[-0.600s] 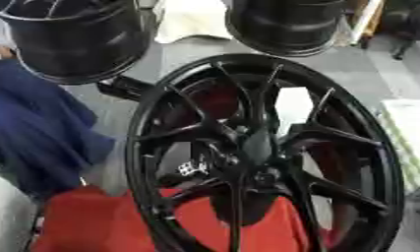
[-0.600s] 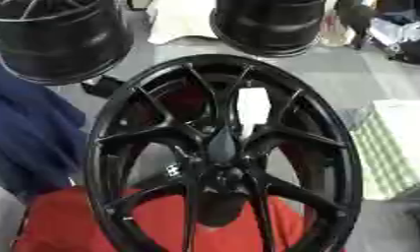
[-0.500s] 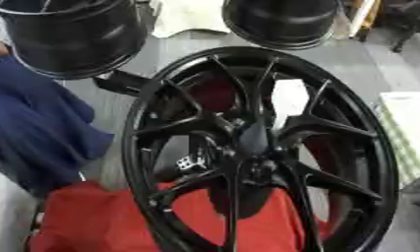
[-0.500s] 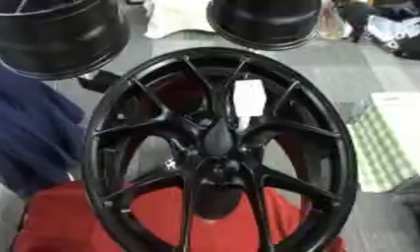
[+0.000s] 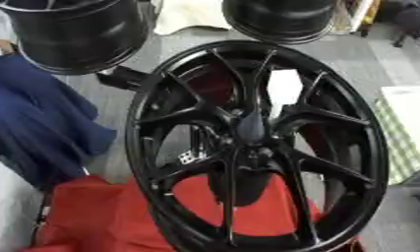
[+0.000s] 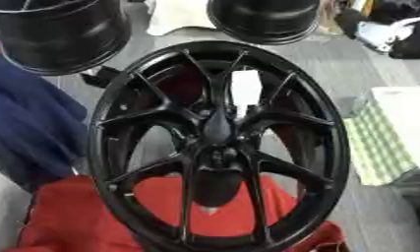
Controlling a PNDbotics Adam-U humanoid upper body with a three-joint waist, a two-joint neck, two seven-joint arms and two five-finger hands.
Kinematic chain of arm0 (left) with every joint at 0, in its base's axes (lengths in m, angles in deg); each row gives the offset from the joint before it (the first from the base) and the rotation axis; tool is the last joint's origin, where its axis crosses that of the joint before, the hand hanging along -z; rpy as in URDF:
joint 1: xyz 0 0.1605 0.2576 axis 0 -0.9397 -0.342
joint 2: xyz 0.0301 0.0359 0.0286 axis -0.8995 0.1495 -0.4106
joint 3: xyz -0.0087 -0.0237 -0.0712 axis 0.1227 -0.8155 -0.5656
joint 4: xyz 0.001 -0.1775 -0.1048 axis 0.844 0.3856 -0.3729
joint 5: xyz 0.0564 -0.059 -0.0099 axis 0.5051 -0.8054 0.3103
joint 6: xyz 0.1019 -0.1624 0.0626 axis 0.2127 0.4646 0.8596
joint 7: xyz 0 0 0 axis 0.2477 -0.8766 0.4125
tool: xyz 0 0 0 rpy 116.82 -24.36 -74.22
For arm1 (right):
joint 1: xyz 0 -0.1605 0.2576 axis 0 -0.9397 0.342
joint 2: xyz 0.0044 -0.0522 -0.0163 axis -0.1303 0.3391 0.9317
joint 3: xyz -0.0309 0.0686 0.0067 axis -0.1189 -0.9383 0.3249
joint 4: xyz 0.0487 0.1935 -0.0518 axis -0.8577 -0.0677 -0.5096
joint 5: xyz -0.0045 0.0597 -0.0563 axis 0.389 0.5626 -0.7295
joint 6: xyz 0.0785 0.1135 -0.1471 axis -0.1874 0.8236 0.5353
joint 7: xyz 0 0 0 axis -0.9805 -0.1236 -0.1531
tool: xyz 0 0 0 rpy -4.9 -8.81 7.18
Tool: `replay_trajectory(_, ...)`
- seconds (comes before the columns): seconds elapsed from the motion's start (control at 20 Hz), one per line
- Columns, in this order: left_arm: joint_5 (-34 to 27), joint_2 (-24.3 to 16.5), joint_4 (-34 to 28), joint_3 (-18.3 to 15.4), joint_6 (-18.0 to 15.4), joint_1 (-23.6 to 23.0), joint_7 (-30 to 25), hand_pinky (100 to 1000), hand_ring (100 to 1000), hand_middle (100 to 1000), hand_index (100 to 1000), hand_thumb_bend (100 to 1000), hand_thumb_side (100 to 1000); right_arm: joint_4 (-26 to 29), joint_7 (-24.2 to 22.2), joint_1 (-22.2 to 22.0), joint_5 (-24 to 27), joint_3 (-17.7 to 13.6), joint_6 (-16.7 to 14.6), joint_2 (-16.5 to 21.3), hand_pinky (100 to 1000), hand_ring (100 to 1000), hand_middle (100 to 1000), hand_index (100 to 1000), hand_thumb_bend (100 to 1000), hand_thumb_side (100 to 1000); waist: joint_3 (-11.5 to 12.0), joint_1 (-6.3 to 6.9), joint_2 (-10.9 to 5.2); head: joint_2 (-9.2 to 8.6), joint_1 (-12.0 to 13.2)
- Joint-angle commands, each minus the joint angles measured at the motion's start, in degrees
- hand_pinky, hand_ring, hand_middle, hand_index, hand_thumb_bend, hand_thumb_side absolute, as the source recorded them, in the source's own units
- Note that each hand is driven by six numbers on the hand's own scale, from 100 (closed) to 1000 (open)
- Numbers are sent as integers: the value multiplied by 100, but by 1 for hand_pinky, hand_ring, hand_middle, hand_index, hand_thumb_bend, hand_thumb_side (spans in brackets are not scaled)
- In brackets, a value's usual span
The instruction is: Pull the pin out of the wheel hub.
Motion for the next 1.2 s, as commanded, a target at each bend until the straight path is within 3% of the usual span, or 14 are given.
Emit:
replay_trajectory(0.05,108,-217,-224,-116,-10,-44,34,757,767,806,855,596,688,68,-292,115,-54,-28,-78,303,879,846,827,876,333,476,-7,-7,-143,44,34)
replay_trajectory(0.4,246,-225,-442,-113,38,-185,81,757,767,806,855,597,688,68,-917,216,37,-62,-240,365,882,849,826,873,321,462,-34,-30,-133,10,61)
replay_trajectory(0.45,256,-244,-459,-103,41,-188,75,757,767,806,855,598,688,68,-979,203,49,-53,-254,388,896,862,827,867,270,417,-25,-46,-118,-7,48)
replay_trajectory(0.6,288,-276,-504,-79,56,-205,58,757,767,806,855,598,688,68,-1225,197,47,120,-443,502,896,862,827,867,270,417,-20,-63,-97,-28,35)
replay_trajectory(0.65,293,-280,-513,-77,60,-211,58,756,766,806,855,598,691,68,-1322,204,39,119,-486,506,920,892,840,872,133,440,-21,-67,-94,-35,27)
replay_trajectory(0.75,315,-324,-578,1,76,-173,-8,756,766,806,855,599,691,68,-1499,127,112,261,-609,648,921,893,842,875,126,451,48,-123,-45,-120,-111)
replay_trajectory(0.95,348,-361,-613,36,109,-168,-72,756,766,806,855,600,691,68,-1850,417,14,723,-945,696,918,893,847,888,139,433,27,-122,-49,-131,-135)
replay_trajectory(1.2,363,-386,-626,57,127,-189,-100,756,766,806,855,601,691,68,-2323,720,-17,906,-1100,662,914,892,849,895,151,410,-3,-133,-52,-92,-174)
